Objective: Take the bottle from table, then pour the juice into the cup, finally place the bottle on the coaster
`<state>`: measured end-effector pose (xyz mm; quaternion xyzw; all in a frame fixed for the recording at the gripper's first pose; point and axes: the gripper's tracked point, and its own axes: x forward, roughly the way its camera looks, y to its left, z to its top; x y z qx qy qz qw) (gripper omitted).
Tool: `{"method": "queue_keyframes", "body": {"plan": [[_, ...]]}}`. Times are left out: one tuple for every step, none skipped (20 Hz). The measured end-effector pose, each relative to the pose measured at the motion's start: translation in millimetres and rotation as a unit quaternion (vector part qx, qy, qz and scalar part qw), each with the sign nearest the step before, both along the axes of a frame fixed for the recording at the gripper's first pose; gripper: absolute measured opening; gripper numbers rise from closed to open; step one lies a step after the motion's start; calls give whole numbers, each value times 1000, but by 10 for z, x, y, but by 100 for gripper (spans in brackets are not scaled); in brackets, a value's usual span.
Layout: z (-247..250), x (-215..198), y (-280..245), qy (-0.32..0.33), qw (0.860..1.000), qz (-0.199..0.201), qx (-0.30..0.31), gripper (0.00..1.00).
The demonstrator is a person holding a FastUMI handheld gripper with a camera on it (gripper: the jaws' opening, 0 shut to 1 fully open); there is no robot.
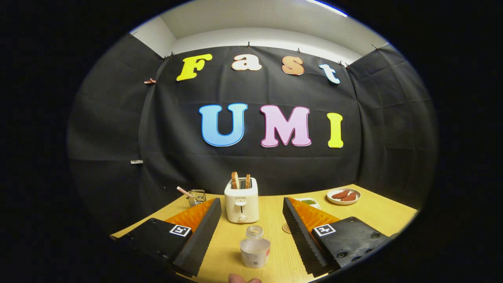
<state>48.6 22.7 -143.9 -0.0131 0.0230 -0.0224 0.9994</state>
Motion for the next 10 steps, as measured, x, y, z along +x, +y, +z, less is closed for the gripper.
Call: {"method": "queue_keyframes", "body": {"plan": [[-142,12,-3,4,1000,-5,-2,97],[-268,32,3,8,1000,-7,-8,97],[-381,50,0,10,1000,-9,-18,97],[-482,75,-6,10,999,-10,-29,97],[-574,95,-15,8,999,-11,-37,97],[-651,117,-9,7,999,-11,-40,97],[-773,147,-9,10,999,-10,-41,97],[-898,167,-4,14,999,-9,-41,97],[-1011,194,3,18,999,-8,-41,97],[-1091,207,3,20,999,-7,-39,97]]}}
